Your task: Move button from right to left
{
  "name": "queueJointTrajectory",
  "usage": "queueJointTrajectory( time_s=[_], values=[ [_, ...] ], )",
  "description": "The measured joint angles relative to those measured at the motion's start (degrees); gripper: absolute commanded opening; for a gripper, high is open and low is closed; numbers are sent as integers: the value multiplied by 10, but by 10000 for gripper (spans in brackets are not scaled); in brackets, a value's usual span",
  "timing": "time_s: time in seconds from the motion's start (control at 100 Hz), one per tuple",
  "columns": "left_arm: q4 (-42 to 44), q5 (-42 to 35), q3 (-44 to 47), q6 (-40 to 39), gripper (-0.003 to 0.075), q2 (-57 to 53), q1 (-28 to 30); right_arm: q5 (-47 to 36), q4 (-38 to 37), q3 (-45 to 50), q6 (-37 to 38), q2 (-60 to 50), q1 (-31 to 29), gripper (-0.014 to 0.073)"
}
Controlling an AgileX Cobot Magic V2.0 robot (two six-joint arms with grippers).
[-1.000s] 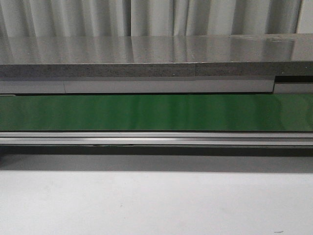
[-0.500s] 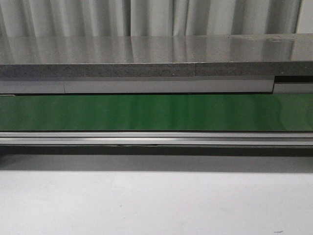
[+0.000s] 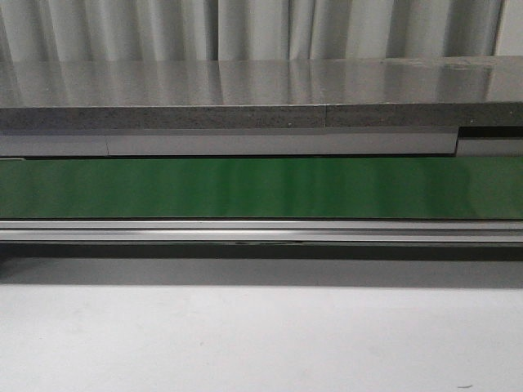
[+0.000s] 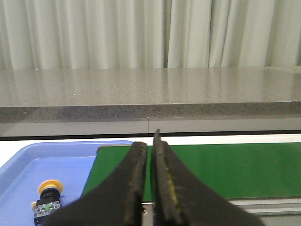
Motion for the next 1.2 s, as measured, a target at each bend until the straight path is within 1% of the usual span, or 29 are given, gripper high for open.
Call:
queueJointTrajectory(
  time_s=[0.18, 1.2],
  values=[
    [0, 0, 0, 0, 5, 0, 0, -1, 0, 22, 4, -8, 0, -68],
    [0, 0, 0, 0, 5, 0, 0, -9, -8, 24, 15, -8, 0, -68]
  ],
)
